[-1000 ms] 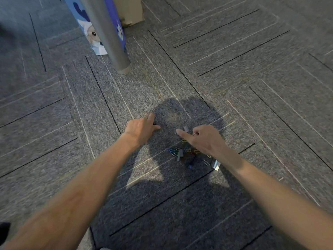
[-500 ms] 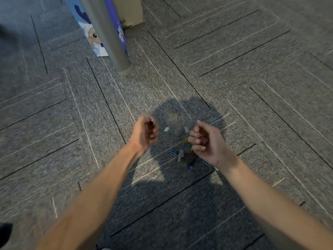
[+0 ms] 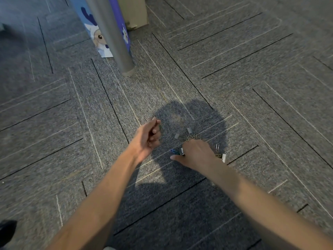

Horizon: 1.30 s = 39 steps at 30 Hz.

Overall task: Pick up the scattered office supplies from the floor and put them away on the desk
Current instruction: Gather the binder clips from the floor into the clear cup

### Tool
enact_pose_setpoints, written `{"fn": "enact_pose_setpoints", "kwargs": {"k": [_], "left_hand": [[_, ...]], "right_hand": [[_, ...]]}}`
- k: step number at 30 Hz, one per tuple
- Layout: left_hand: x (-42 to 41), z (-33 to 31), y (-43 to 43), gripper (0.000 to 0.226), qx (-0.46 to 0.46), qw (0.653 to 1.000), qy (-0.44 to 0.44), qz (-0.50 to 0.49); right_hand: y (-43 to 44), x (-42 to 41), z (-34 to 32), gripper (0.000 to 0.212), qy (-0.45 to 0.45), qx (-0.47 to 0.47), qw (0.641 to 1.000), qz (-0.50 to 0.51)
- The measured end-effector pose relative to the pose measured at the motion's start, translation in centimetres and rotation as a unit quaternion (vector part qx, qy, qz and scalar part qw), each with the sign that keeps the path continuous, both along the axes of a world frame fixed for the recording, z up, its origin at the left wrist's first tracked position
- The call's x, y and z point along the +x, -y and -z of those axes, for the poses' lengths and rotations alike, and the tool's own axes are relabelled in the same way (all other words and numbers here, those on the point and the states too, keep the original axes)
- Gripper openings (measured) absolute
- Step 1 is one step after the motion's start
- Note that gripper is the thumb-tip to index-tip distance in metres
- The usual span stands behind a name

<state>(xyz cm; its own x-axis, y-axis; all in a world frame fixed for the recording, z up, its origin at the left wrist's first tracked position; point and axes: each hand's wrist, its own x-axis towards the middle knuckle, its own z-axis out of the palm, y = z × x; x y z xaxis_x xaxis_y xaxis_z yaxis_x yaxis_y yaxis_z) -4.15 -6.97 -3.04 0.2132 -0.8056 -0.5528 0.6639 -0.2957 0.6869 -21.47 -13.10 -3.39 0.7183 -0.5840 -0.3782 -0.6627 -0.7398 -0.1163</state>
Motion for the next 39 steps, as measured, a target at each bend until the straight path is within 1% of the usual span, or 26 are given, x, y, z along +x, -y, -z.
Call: {"fn": "enact_pose_setpoints", "kwargs": {"k": [3,5,6,7,8,9,11,12,13,14,15,16,17,19,20,21,22,23,24,25,26,30,33,34,36,39], "left_hand": [[0.7,0.6,-0.2,0.025,0.043,0.994,0.091,0.039],[0.9,0.7,-0.1,0.026,0.067,0.976,0.193,0.079],[0.8,0.7,0.0,0.028,0.077,0.950,0.279,0.112],[0.6,0.8,0.1,0.031,0.079,0.908,0.381,0.153],[0.3,0.9,0.2,0.034,0.076,0.854,0.475,0.197],[-0.1,1.0,0.4,0.036,0.074,0.802,0.543,0.238],[-0.9,1.2,1.0,0.042,0.092,0.713,0.625,0.304],[-1.4,1.2,1.4,0.048,0.107,0.659,0.667,0.331],[-1.7,1.3,1.9,0.055,0.119,0.595,0.712,0.354],[-2.1,1.3,2.5,0.060,0.126,0.532,0.749,0.374],[-2.4,1.3,2.9,0.061,0.122,0.487,0.772,0.389],[-2.7,1.5,3.1,0.059,0.114,0.466,0.782,0.397],[-2.8,1.9,3.2,0.055,0.097,0.465,0.783,0.402],[-2.9,2.0,3.2,0.040,0.067,0.506,0.761,0.401],[-2.9,1.7,3.2,0.033,0.060,0.553,0.733,0.391],[-2.8,1.6,3.4,0.030,0.065,0.623,0.686,0.371],[-2.7,1.3,3.5,0.029,0.071,0.714,0.611,0.334],[-2.5,1.0,3.5,0.031,0.064,0.810,0.510,0.283],[-2.3,0.8,3.3,0.033,0.033,0.887,0.396,0.234],[-2.3,0.4,2.9,0.035,-0.017,0.933,0.300,0.197],[-2.3,0.2,2.5,0.036,-0.065,0.958,0.224,0.166],[-2.8,-1.0,1.7,0.031,-0.131,0.986,0.068,0.073],[-3.3,-1.5,1.6,0.031,-0.127,0.992,-0.027,-0.001],[-3.4,-1.4,1.6,0.033,-0.118,0.992,-0.047,-0.021],[-3.4,-1.0,1.5,0.036,-0.098,0.990,-0.083,-0.053],[-2.3,-0.1,1.0,0.041,-0.053,0.989,-0.102,-0.091]], "right_hand": [[0.1,-0.4,0.1,0.039,0.032,0.019,0.997,-0.067],[0.5,-0.9,0.2,0.037,0.093,0.127,0.987,-0.010],[0.6,-1.2,0.2,0.037,0.149,0.217,0.963,0.064],[0.8,-1.6,0.2,0.038,0.216,0.309,0.914,0.149],[1.1,-2.0,0.1,0.038,0.286,0.395,0.843,0.226],[1.4,-2.5,-0.3,0.036,0.347,0.483,0.753,0.283],[1.8,-3.3,-1.2,0.027,0.446,0.625,0.551,0.327],[2.0,-3.6,-1.6,0.025,0.475,0.670,0.463,0.332],[2.0,-3.8,-1.9,0.026,0.493,0.703,0.393,0.330],[2.0,-4.0,-2.0,0.029,0.502,0.725,0.342,0.324],[1.9,-4.2,-2.1,0.031,0.508,0.740,0.310,0.315],[1.8,-4.4,-1.9,0.031,0.512,0.748,0.293,0.306],[1.7,-4.5,-1.8,0.030,0.514,0.750,0.287,0.301],[1.5,-4.7,-1.3,0.029,0.515,0.746,0.287,0.310],[1.4,-4.7,-1.1,0.030,0.518,0.741,0.290,0.314],[1.4,-4.7,-1.0,0.031,0.521,0.735,0.297,0.317],[1.5,-4.8,-0.9,0.032,0.525,0.726,0.310,0.318],[1.6,-4.8,-0.8,0.030,0.528,0.717,0.326,0.318],[1.7,-4.8,-0.7,0.025,0.532,0.709,0.336,0.318],[1.7,-4.7,-0.6,0.019,0.536,0.704,0.337,0.321],[1.8,-4.7,-0.6,0.014,0.542,0.702,0.331,0.323],[1.7,-4.3,-0.7,0.015,0.555,0.707,0.278,0.340],[1.8,-4.0,-0.7,0.012,0.546,0.717,0.236,0.363],[1.7,-3.9,-0.9,0.008,0.544,0.715,0.232,0.373],[1.7,-3.8,-1.0,0.012,0.539,0.695,0.253,0.402],[1.8,-3.5,-1.2,0.011,0.518,0.674,0.311,0.425]]}}
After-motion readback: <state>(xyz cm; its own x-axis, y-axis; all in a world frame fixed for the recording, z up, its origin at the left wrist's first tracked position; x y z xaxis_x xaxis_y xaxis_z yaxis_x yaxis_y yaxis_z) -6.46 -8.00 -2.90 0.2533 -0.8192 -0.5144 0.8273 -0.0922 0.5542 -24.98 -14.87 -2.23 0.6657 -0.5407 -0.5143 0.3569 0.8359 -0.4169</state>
